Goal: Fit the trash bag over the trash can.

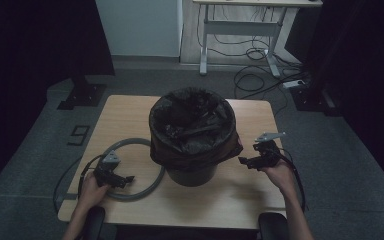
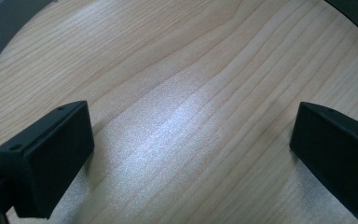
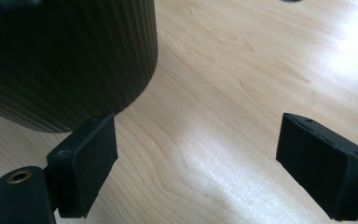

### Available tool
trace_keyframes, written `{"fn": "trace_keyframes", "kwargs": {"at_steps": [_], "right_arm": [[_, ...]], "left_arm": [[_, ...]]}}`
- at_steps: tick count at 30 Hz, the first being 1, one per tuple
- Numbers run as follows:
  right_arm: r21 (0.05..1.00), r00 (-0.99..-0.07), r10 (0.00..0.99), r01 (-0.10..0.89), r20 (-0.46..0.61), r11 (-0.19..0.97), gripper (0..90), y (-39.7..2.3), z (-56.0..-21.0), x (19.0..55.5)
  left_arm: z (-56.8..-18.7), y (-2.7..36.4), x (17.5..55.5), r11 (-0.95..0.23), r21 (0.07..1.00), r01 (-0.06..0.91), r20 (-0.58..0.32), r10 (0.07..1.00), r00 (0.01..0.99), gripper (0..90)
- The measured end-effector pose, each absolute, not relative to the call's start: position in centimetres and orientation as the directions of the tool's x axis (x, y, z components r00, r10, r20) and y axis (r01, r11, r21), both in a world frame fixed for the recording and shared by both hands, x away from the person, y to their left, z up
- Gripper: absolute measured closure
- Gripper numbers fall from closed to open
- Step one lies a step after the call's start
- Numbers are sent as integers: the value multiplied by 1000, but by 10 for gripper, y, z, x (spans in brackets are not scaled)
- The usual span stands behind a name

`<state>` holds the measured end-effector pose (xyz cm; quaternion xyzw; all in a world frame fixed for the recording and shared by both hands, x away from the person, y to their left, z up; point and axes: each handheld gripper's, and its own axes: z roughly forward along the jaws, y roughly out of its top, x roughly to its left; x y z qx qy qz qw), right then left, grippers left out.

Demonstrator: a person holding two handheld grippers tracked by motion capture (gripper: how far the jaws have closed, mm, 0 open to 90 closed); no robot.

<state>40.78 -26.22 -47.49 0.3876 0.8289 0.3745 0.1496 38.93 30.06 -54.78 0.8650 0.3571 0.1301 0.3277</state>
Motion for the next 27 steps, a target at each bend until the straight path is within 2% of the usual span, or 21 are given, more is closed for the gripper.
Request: {"fn": "trace_keyframes", "kwargs": {"at_steps": [6, 14, 27], "right_arm": [[738, -638, 767, 545, 59, 397, 117, -261, -498, 401], [713, -633, 773, 561, 42, 421, 118, -256, -527, 390], [710, -645, 764, 553, 33, 436, 119, -251, -551, 375]], "left_arm": [[-548, 301, 389, -531, 660, 532, -8, 703, 711, 0], [-548, 301, 389, -531, 660, 532, -8, 703, 712, 0], [-548, 301, 389, -531, 659, 532, -8, 703, 712, 0]]}}
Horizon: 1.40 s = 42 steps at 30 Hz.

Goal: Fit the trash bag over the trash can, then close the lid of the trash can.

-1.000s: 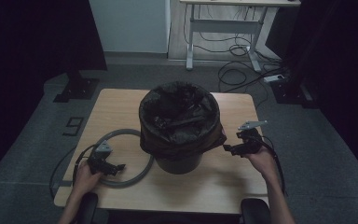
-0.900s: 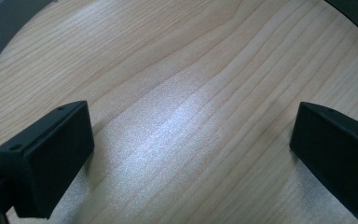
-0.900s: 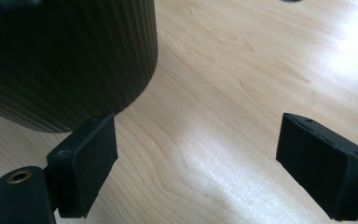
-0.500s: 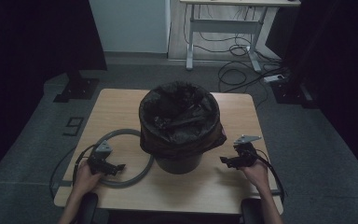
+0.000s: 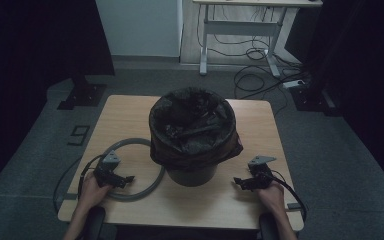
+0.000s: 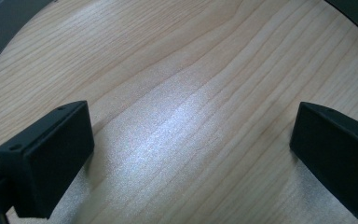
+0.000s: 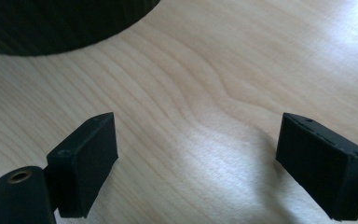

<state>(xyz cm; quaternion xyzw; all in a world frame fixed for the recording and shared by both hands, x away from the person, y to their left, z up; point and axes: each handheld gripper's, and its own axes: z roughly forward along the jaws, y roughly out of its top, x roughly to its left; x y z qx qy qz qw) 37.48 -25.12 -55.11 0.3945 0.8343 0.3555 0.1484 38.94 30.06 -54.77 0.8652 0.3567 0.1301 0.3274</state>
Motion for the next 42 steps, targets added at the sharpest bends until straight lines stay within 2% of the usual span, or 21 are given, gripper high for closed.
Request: {"fn": "trace_keyframes", "kwargs": {"at_steps": [9, 42], "right_arm": [[742, -646, 764, 516, 7, 429, 117, -252, -556, 371], [741, -644, 765, 517, 8, 427, 118, -251, -556, 369]], "left_arm": [[-546, 302, 391, -520, 656, 548, -18, 714, 700, 0], [-501, 308, 407, -471, 725, 502, 11, 737, 676, 0]]}}
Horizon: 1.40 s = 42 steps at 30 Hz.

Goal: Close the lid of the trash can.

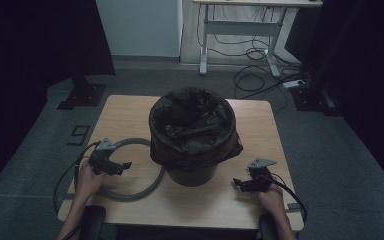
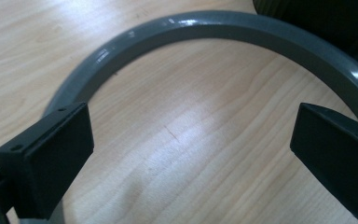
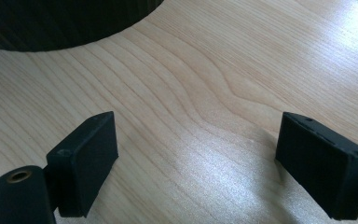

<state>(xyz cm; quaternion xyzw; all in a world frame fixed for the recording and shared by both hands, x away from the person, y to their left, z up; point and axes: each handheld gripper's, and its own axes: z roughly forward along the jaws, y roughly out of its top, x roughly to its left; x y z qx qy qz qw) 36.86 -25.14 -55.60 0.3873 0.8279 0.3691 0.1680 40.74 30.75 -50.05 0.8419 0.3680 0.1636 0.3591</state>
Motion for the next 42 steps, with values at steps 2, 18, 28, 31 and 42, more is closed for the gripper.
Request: {"fn": "trace_keyframes", "kwargs": {"at_steps": [2, 18, 28, 31, 42], "right_arm": [[741, -644, 765, 517, 7, 428, 118, -251, -556, 369], [742, -644, 765, 517, 7, 428, 118, -251, -556, 369], [742, -644, 765, 517, 8, 428, 118, -251, -556, 369], [741, -644, 765, 517, 8, 427, 118, -251, -556, 369], [741, -644, 765, 517, 8, 428, 118, -251, -556, 369]], "left_arm": [[-498, 309, 410, -468, 725, 506, 8, 740, 673, 0], [-494, 327, 437, -449, 703, 551, -11, 769, 639, 0], [-505, 340, 452, -445, 685, 576, -17, 781, 624, 0], [-510, 344, 456, -442, 680, 586, -22, 786, 618, 0], [-535, 355, 461, -447, 634, 632, -35, 799, 600, 0]]}}
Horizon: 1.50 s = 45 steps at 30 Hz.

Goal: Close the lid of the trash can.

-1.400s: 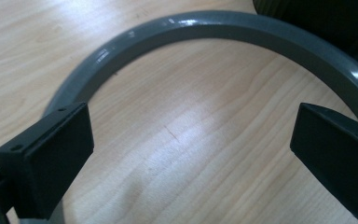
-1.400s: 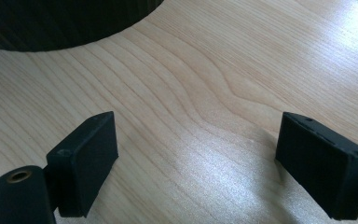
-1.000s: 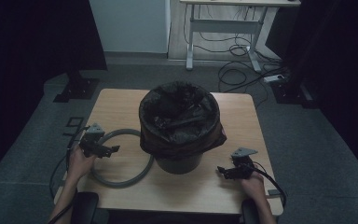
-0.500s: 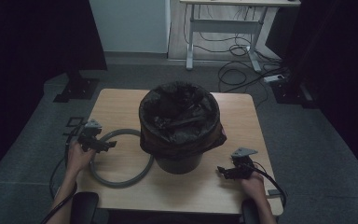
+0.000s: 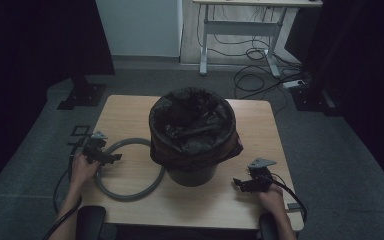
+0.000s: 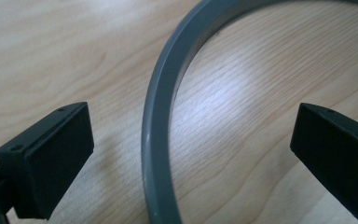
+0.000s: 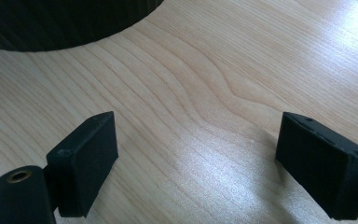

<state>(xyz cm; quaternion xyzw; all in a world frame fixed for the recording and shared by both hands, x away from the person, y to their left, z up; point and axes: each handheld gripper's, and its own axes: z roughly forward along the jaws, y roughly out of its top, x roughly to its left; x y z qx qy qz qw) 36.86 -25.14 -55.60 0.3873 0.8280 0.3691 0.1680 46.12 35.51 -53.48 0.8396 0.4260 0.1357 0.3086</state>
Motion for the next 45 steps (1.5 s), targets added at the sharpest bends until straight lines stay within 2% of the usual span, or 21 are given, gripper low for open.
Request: {"fn": "trace_keyframes", "kwargs": {"at_steps": [3, 9, 22, 24, 27, 31, 35, 40, 43, 45], "right_arm": [[741, -644, 765, 517, 8, 428, 118, -251, -556, 369], [742, -644, 765, 517, 7, 428, 118, -251, -556, 369], [742, -644, 765, 517, 7, 428, 118, -251, -556, 369], [741, -644, 765, 517, 8, 428, 118, -251, -556, 369], [741, -644, 765, 517, 8, 428, 118, -251, -556, 369], [742, -644, 765, 516, 7, 428, 118, -251, -556, 369], [742, -644, 765, 516, 7, 428, 118, -251, -556, 369], [742, -644, 765, 516, 7, 428, 118, -251, -556, 369], [742, -644, 765, 516, 7, 428, 118, -251, -556, 369], [741, -644, 765, 517, 8, 428, 118, -251, -556, 369]], "left_arm": [[-541, 358, 461, -446, 622, 643, -39, 803, 595, 0], [-547, 361, 458, -443, 662, 604, -8, 802, 597, 0], [-547, 361, 457, -423, 666, 615, -10, 819, 574, 5], [-546, 364, 456, -398, 681, 614, -8, 835, 550, 61], [-545, 369, 454, -361, 702, 614, -11, 857, 516, 239], [-544, 372, 454, -359, 708, 608, -9, 856, 516, 304], [-543, 378, 455, -341, 712, 614, -10, 869, 494, 485], [-538, 374, 455, -336, 687, 644, -15, 880, 475, 615], [-537, 368, 453, -335, 676, 657, -14, 885, 466, 726], [-536, 367, 453, -326, 670, 667, -18, 891, 454, 734]]}}
